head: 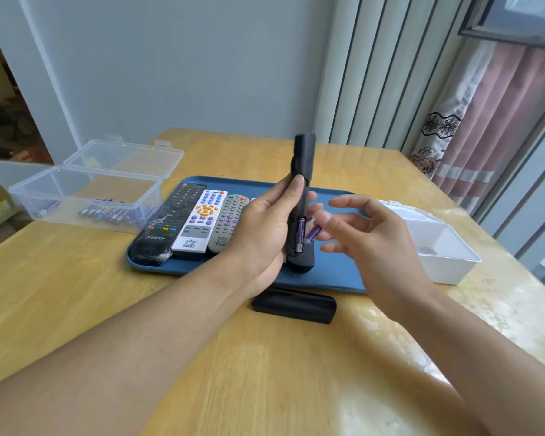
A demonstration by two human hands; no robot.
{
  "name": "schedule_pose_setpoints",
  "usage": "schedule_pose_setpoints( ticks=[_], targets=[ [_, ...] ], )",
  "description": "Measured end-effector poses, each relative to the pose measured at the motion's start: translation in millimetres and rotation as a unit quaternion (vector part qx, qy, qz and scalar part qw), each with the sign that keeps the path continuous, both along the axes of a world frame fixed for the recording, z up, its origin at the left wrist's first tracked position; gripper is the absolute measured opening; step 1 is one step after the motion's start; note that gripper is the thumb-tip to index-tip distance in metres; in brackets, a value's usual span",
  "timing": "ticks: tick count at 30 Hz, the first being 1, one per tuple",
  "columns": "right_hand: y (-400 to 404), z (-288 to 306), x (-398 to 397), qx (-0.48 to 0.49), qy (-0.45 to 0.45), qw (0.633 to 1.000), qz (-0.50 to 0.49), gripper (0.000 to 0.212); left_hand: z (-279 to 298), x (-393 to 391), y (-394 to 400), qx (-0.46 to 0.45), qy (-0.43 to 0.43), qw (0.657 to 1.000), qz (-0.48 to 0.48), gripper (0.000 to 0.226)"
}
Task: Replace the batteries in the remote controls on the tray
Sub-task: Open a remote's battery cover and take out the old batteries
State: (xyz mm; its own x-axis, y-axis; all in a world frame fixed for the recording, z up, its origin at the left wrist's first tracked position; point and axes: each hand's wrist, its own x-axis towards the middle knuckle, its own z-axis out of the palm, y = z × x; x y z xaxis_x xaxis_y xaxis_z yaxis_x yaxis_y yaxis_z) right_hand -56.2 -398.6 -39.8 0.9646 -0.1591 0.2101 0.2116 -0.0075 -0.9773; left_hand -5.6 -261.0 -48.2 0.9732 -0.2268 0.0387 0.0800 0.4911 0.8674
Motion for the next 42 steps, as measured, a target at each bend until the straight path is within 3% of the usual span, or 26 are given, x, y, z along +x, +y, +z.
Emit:
schedule_pose_setpoints(
  ticks=[4,7,9,12,15,17,20,32,38,42],
  targets=[
    [-4.1,6.5,1.8,0.149,0.055,0.987,0.031,0.014,1.4,7.5,7.9,-0.025,0.052,0.998,0.032,0.036],
    [-5.1,8.3,2.9,0.245,0.144,0.956,0.074,0.017,3.8,8.5,9.4,-0.033,0.08,0.996,0.032,0.04],
    [-8.2,8.1,3.1,0.257,0.191,0.943,0.089,0.019,5.7,7.4,9.7,-0.037,0.09,0.995,0.015,0.041],
    [-12.4,5.7,3.5,0.169,0.195,0.963,0.081,0.016,7.2,5.6,10.4,-0.04,0.095,0.994,-0.024,0.039],
    [-10.5,0.8,-0.1,-0.106,0.039,0.993,0.032,0.009,6.7,3.9,10.7,-0.035,0.096,0.993,-0.059,0.034],
    [-7.6,-3.4,-3.2,-0.289,-0.092,0.953,0.002,0.005,5.9,3.1,9.8,-0.025,0.093,0.992,-0.079,0.034],
    [-6.3,-7.2,-3.8,-0.421,-0.183,0.888,-0.024,0.013,5.5,1.6,8.2,-0.001,0.094,0.991,-0.096,0.038],
    [-5.1,-10.2,1.0,-0.484,-0.212,0.849,-0.004,0.019,2.1,-1.9,6.4,0.073,0.074,0.989,-0.101,0.048],
    [-4.9,-10.0,-0.7,-0.56,-0.266,0.784,-0.039,0.013,1.0,-3.2,5.7,0.077,0.057,0.993,-0.075,0.034],
    [0.2,-13.8,-0.1,-0.566,-0.308,0.761,-0.073,0.016,4.2,-4.1,6.3,0.047,0.075,0.994,-0.061,0.022]
  ],
)
